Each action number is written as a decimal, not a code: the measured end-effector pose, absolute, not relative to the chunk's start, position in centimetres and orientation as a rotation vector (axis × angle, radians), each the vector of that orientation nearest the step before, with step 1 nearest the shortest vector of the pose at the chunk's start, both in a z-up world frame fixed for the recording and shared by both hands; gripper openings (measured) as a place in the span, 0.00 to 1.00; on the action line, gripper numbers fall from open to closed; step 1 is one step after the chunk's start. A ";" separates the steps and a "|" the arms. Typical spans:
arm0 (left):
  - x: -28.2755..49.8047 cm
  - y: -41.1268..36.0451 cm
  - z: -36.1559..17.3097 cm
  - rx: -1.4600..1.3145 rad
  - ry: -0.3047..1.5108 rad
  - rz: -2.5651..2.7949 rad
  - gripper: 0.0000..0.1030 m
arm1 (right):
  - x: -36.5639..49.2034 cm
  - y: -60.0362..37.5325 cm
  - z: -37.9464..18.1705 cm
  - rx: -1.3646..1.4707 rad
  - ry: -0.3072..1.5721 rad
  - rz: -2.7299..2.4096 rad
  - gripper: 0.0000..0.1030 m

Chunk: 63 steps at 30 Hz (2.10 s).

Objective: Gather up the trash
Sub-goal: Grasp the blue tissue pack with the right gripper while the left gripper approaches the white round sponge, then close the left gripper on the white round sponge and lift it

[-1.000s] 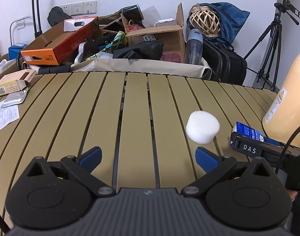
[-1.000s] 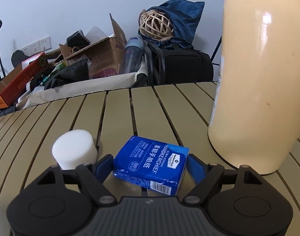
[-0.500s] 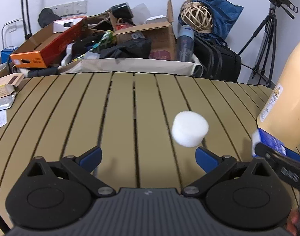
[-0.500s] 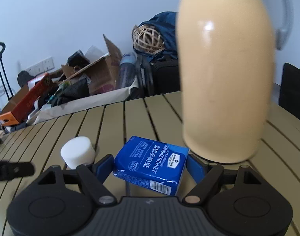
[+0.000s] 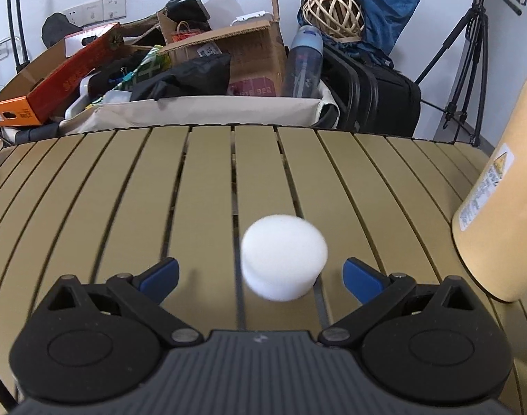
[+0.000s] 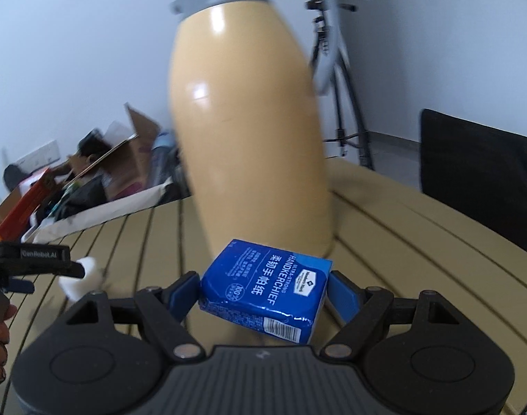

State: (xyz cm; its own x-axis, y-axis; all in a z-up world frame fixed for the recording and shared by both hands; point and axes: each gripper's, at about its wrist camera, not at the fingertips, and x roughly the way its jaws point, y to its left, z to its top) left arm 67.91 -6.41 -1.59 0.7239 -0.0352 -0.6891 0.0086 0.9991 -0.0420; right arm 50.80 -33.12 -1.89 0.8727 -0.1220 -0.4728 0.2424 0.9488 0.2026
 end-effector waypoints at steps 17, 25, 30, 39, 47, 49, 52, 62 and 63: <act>68.7 -8.3 -2.6 0.015 0.694 -0.020 0.56 | 49.8 -36.0 -3.4 0.284 0.477 -0.241 0.78; 65.7 -8.4 -1.0 0.033 0.666 -0.045 0.56 | 48.8 -34.1 -2.3 0.283 0.454 -0.200 0.78; 62.4 -7.9 0.6 0.044 0.646 -0.062 0.56 | 46.9 -32.2 -0.8 0.249 0.430 -0.171 0.77; 55.9 -6.9 3.2 0.053 0.619 -0.061 0.56 | 42.1 -29.9 1.2 0.248 0.438 -0.113 0.77; 49.8 -5.5 5.0 0.038 0.594 -0.052 0.56 | 37.4 -27.9 3.4 0.220 0.428 -0.065 0.77; 48.1 -5.2 5.5 0.041 0.586 -0.050 0.56 | 36.3 -27.5 3.7 0.215 0.429 -0.054 0.77; 46.0 -4.7 5.9 0.039 0.576 -0.043 0.56 | 34.9 -26.7 4.0 0.206 0.434 -0.037 0.77; 39.1 -2.9 5.4 0.029 0.587 -0.036 0.56 | 30.3 -24.3 4.0 0.162 0.466 0.016 0.77; 38.5 -2.7 5.3 0.029 0.588 -0.034 0.56 | 29.9 -24.0 3.9 0.157 0.471 0.023 0.78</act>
State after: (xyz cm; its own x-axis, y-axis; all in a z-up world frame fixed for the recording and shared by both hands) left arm 38.47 -2.70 5.26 0.8315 -0.0241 -0.5550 0.0405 0.9990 0.0172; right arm 29.86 -24.01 3.91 0.8911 0.0583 -0.4500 0.0142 0.9876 0.1561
